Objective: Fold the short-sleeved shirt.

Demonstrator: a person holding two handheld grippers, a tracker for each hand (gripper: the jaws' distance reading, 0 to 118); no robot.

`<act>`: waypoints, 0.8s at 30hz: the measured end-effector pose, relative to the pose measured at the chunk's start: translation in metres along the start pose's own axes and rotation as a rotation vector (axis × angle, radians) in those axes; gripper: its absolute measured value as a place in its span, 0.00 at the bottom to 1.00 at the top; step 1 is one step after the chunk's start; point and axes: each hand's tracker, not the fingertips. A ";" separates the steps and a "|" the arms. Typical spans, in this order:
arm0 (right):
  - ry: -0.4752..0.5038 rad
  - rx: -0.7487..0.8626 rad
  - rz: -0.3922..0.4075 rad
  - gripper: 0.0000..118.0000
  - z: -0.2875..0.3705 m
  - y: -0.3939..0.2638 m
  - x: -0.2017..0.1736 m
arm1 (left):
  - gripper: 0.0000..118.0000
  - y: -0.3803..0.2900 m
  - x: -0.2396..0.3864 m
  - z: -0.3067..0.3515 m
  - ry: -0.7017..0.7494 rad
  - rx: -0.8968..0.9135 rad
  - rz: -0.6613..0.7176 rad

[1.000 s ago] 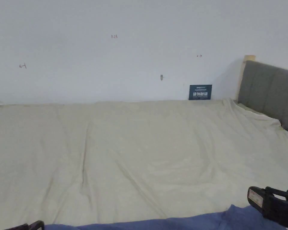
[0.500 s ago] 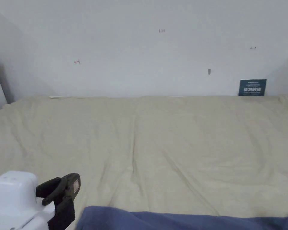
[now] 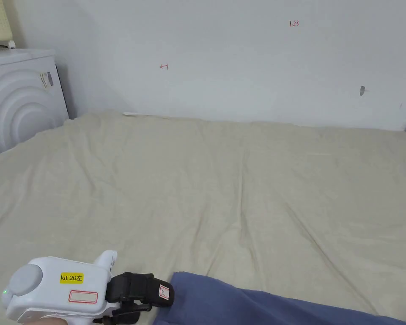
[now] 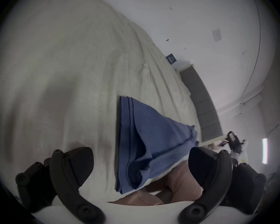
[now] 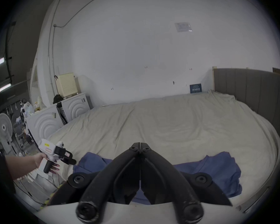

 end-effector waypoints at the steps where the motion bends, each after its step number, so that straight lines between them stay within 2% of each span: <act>1: 0.008 -0.007 -0.016 0.00 -0.003 0.004 -0.007 | 0.99 0.002 -0.006 -0.005 -0.051 -0.028 0.014; 3: 0.017 -0.016 -0.047 0.00 -0.007 0.007 -0.007 | 1.00 0.003 -0.016 -0.013 -0.172 -0.046 0.052; 6: 0.006 -0.020 -0.067 0.00 -0.011 0.009 -0.007 | 1.00 0.008 -0.018 -0.036 -0.270 -0.054 0.124; 9: -0.012 -0.027 -0.069 0.00 -0.017 0.010 -0.006 | 1.00 0.013 -0.006 -0.064 -0.346 -0.125 0.121; 12: -0.020 -0.047 -0.067 0.00 -0.019 0.009 -0.006 | 1.00 0.008 0.004 -0.077 -0.320 -0.154 0.008; 14: -0.014 -0.055 -0.062 0.00 -0.018 0.009 -0.006 | 1.00 0.007 0.009 -0.077 -0.276 -0.159 -0.009; 15: -0.012 -0.059 -0.056 0.00 -0.018 0.008 -0.006 | 0.94 0.006 0.011 -0.076 -0.271 -0.154 0.000; 16: -0.012 -0.064 -0.048 0.00 -0.018 0.008 -0.006 | 0.78 0.005 0.012 -0.073 -0.256 -0.144 0.003; 17: -0.012 -0.072 -0.039 0.00 -0.018 0.009 -0.005 | 0.48 0.005 0.013 -0.069 -0.196 -0.114 0.010; 18: -0.014 -0.079 -0.033 0.00 -0.019 0.008 -0.005 | 0.05 0.007 0.011 -0.064 -0.120 -0.084 -0.009; 19: -0.015 -0.083 -0.032 0.00 -0.019 0.008 -0.004 | 0.05 0.007 0.014 -0.063 -0.003 -0.055 -0.037; 20: -0.012 -0.090 -0.032 0.00 -0.019 0.007 -0.003 | 0.05 0.006 0.016 -0.066 0.179 -0.043 -0.080; 21: -0.006 -0.097 -0.036 0.00 -0.020 0.005 -0.003 | 0.05 0.002 0.012 -0.064 0.090 -0.117 -0.057; 22: -0.003 -0.105 -0.042 0.00 -0.020 0.004 -0.003 | 0.05 0.003 0.022 -0.063 0.061 -0.068 -0.045; 23: -0.001 -0.111 -0.048 0.00 -0.021 0.004 -0.003 | 0.05 0.005 0.036 -0.063 0.118 -0.064 -0.092; 24: 0.003 -0.115 -0.053 0.00 -0.022 0.003 -0.002 | 0.05 0.005 0.052 -0.064 0.224 -0.093 -0.211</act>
